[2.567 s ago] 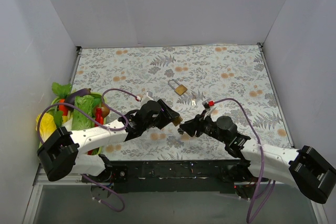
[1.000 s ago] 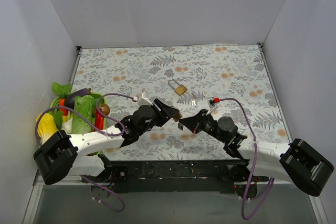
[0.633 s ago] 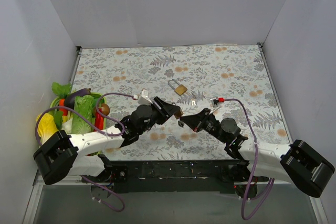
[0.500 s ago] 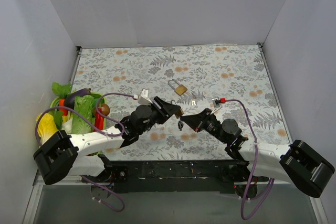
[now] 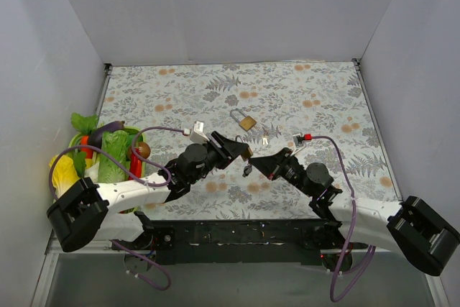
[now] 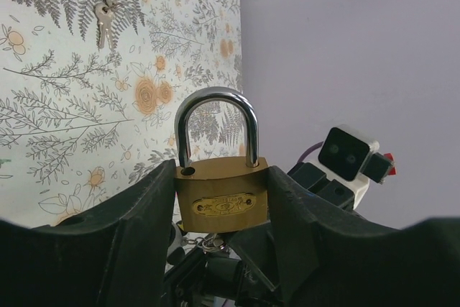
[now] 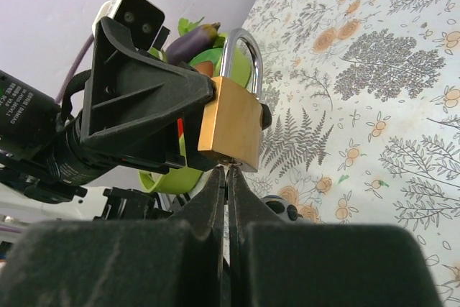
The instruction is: Unlock with the key
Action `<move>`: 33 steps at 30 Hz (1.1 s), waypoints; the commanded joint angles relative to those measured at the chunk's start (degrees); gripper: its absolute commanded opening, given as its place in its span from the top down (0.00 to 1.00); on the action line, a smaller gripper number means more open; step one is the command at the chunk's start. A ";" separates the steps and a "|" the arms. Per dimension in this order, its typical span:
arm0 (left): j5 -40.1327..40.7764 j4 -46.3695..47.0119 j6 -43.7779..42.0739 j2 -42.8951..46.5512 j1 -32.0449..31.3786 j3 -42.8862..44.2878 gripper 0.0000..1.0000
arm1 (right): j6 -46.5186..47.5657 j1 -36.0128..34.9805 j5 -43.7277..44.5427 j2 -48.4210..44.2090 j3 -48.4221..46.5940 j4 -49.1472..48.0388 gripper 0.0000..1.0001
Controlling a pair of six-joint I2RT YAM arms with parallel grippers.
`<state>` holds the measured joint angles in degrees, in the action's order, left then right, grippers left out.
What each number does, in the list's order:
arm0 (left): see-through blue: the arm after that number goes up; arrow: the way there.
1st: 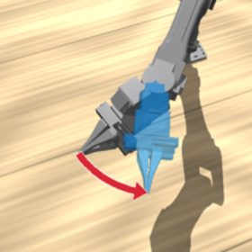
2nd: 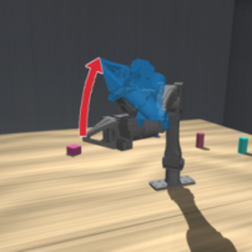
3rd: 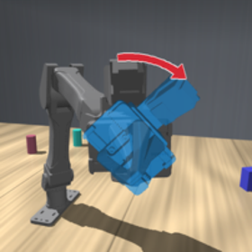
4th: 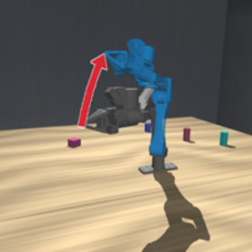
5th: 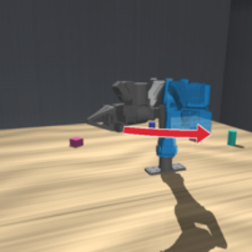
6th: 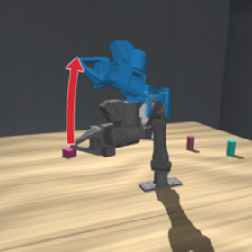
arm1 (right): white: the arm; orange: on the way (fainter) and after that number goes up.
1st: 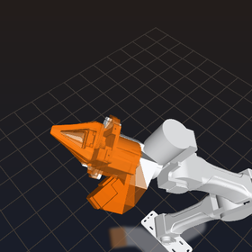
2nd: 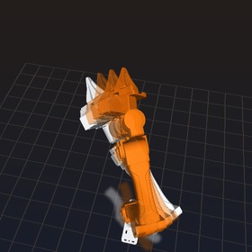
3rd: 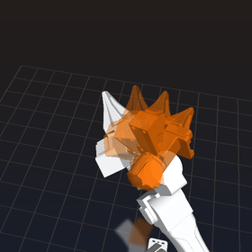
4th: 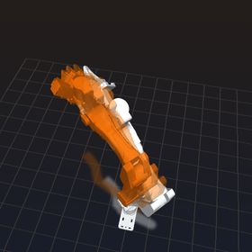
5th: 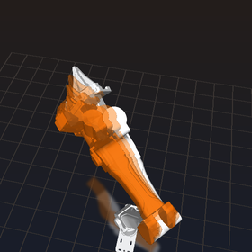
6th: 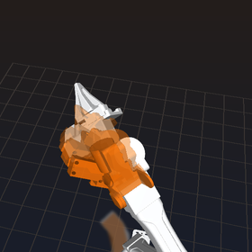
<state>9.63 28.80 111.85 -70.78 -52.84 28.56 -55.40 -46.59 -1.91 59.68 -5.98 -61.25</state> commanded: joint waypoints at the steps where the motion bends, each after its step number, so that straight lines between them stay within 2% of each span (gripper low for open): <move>1: -1.55 -0.02 15.32 3.02 -0.69 4.22 1.00 | 8.08 -0.78 -3.27 -3.51 -3.69 9.91 0.99; 4: 1.18 -9.25 16.20 4.16 -0.69 6.51 1.00 | 12.14 -0.78 -2.40 -7.29 -5.27 16.68 0.97; 5: 1.79 -10.42 16.29 4.42 -0.69 6.86 1.00 | 14.42 -0.78 -2.13 -9.12 -5.53 17.91 0.88; 7: 2.76 -12.52 16.73 4.95 -0.69 7.30 1.00 | 16.36 -0.87 -1.17 -10.81 -6.06 20.98 0.78; 8: 3.03 -12.88 16.91 5.13 -0.69 7.30 1.00 | 17.68 -0.87 -0.99 -11.94 -6.15 21.70 0.68; 14: 3.47 -16.57 16.91 4.87 -0.42 8.97 1.00 | 21.99 -0.87 -4.41 -12.75 -6.50 23.28 0.49; 16: 3.55 -17.80 16.82 4.78 -0.33 9.67 1.00 | 23.49 -0.87 -4.94 -12.92 -6.94 24.33 0.47; 20: 3.99 -18.95 16.29 4.78 -0.16 10.29 1.00 | 24.72 -0.87 -5.47 -14.15 -7.55 25.48 0.30; 29: 2.24 -19.04 15.24 3.90 -0.16 11.17 1.00 | 27.79 -0.79 -0.20 -12.23 -10.89 25.66 0.24; 33: 1.62 -18.43 15.41 3.64 -0.16 11.08 1.00 | 28.68 -0.87 -1.60 -8.62 -14.49 25.48 0.25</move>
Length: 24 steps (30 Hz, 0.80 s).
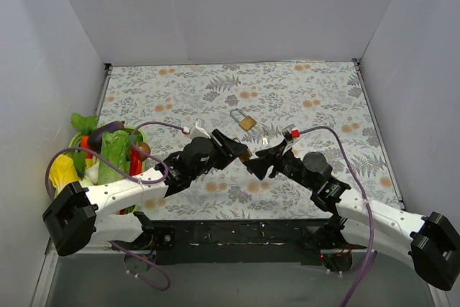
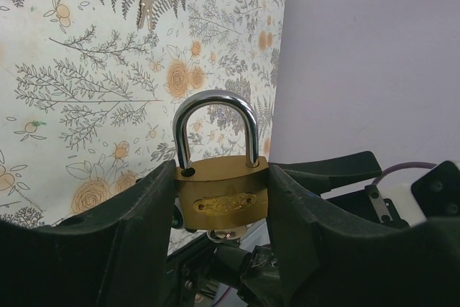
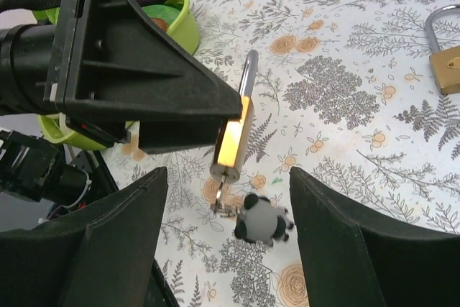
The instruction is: Unlock with the key
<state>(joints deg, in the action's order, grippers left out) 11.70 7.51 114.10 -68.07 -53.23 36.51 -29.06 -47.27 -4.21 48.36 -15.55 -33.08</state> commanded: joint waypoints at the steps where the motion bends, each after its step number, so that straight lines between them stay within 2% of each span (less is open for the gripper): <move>1: -0.45 2.95 13.16 0.93 0.23 2.95 1.00 | 2.43 -0.20 0.52 3.49 -5.10 -3.47 0.25; 24: -1.60 5.24 12.64 0.31 0.23 2.77 1.00 | 0.76 -0.20 -2.03 12.20 -5.46 -12.00 0.53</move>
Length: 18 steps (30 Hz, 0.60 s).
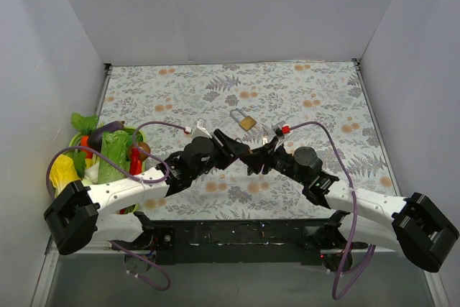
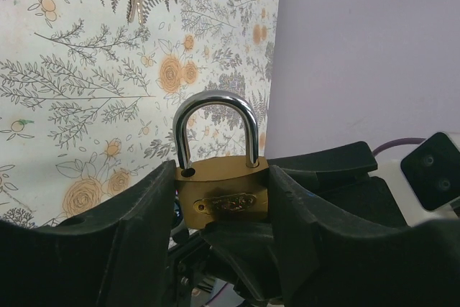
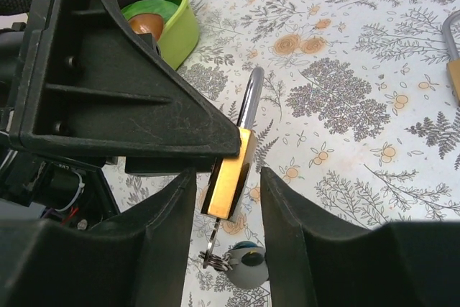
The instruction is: Unlock with the key
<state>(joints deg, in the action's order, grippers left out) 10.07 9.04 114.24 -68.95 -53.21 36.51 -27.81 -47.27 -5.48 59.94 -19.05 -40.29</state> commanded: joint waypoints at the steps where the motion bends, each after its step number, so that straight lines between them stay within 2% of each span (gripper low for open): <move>1: 0.04 3.53 12.33 1.18 0.30 2.86 1.00 | -0.66 -0.20 -0.50 0.53 -1.70 -5.58 0.58; 3: -0.04 3.53 12.33 1.27 0.21 2.60 1.00 | -0.66 -0.20 0.46 0.35 -1.34 -5.85 0.64; 4: -0.05 3.53 12.33 1.36 0.21 2.51 1.00 | -0.66 -0.20 1.07 0.26 -1.34 -5.59 0.84; 5: -0.22 3.53 12.41 1.36 0.21 2.42 1.00 | -0.66 -0.28 1.34 0.35 -1.43 -5.32 0.93; 6: -0.22 4.05 12.50 1.45 0.21 2.16 1.00 | -1.27 -0.20 1.87 0.35 -1.26 -5.23 0.99; 8: -0.31 4.76 12.50 2.06 0.21 1.20 1.00 | -1.72 -0.19 2.75 0.09 -0.73 -5.84 0.99; 9: -0.22 5.11 12.42 2.32 0.21 0.93 0.96 | -1.98 -0.11 2.75 -0.09 -0.38 -6.11 0.99; 11: 0.13 5.46 11.89 3.29 0.21 0.40 0.80 | -2.51 -0.19 3.01 -0.18 0.24 -6.73 0.99; 12: 0.39 5.81 10.76 3.73 0.21 0.23 0.57 | -2.68 -0.11 3.01 -0.18 0.33 -6.73 0.99; 14: 1.27 5.47 9.26 4.96 0.21 0.49 0.32 | -2.69 -0.11 2.93 -0.35 0.33 -6.64 0.99; 15: 1.53 4.42 7.42 5.49 0.21 0.75 0.09 | -2.69 -0.11 2.93 -0.44 0.33 -6.64 0.99; 16: 1.80 3.71 6.36 5.93 0.21 1.01 0.02 | -2.69 -0.11 2.84 -0.79 0.33 -6.47 0.99; 18: 2.41 1.35 3.47 7.41 0.30 2.07 0.02 | -2.69 0.07 2.66 -1.40 0.24 -5.77 0.99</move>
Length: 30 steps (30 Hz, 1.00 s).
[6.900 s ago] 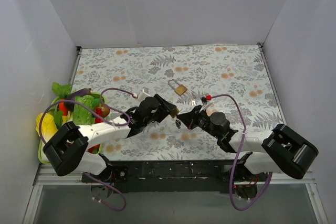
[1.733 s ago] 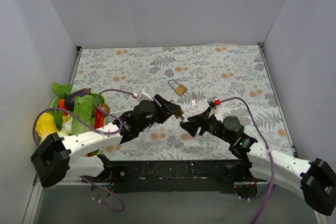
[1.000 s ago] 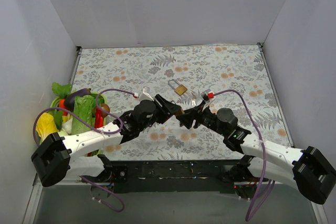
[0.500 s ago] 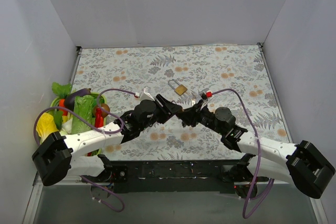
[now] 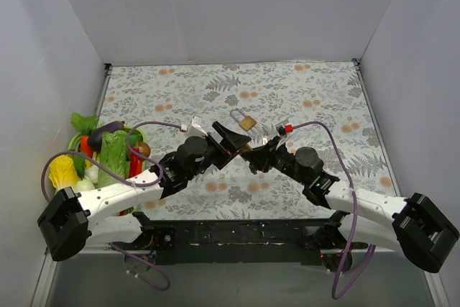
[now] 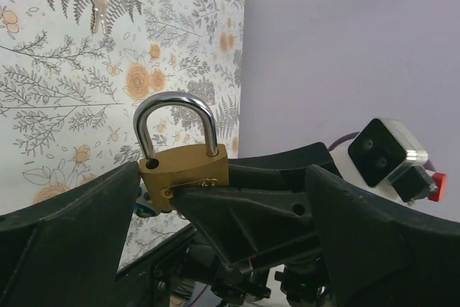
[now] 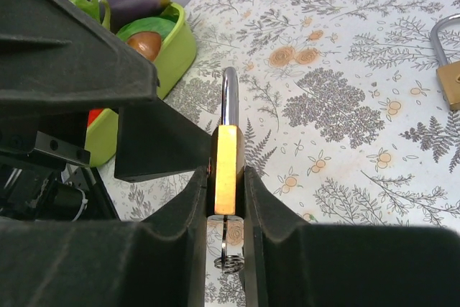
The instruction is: Unlock with the key
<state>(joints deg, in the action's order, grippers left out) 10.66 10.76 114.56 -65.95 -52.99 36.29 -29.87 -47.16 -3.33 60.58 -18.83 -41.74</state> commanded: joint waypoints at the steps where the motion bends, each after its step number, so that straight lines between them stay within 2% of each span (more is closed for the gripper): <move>1: 2.09 -1.61 0.69 4.95 0.08 2.64 0.02 | -0.63 0.22 0.43 -2.91 -0.07 -3.54 0.99; 6: 4.37 -10.40 -3.81 9.26 0.34 3.96 0.02 | 0.95 1.89 -0.62 -7.04 -1.56 2.09 0.99; 11: 0.25 -8.31 -10.93 12.43 0.52 4.13 0.02 | 1.74 3.21 -3.61 -11.09 -1.91 6.39 0.99; 17: -5.73 -9.18 -10.42 4.36 0.52 9.58 0.02 | 2.53 3.30 -6.59 -13.11 -2.44 7.10 0.99; 20: -7.75 -5.86 -9.62 2.06 0.52 8.89 0.02 | 1.92 3.30 -7.74 -13.29 -2.70 7.28 0.99; 23: -8.28 -2.95 -8.74 2.23 0.52 7.74 0.02 | 1.74 3.39 -6.78 -14.08 -2.09 7.55 0.99; 30: -8.46 -3.38 -8.31 5.48 0.52 4.67 0.02 | 2.44 3.39 -3.00 -15.49 -1.82 9.65 0.99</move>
<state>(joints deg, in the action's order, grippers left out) 3.20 6.37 105.95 -63.48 -52.66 43.20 -28.25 -43.92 -8.45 46.65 -18.85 -28.34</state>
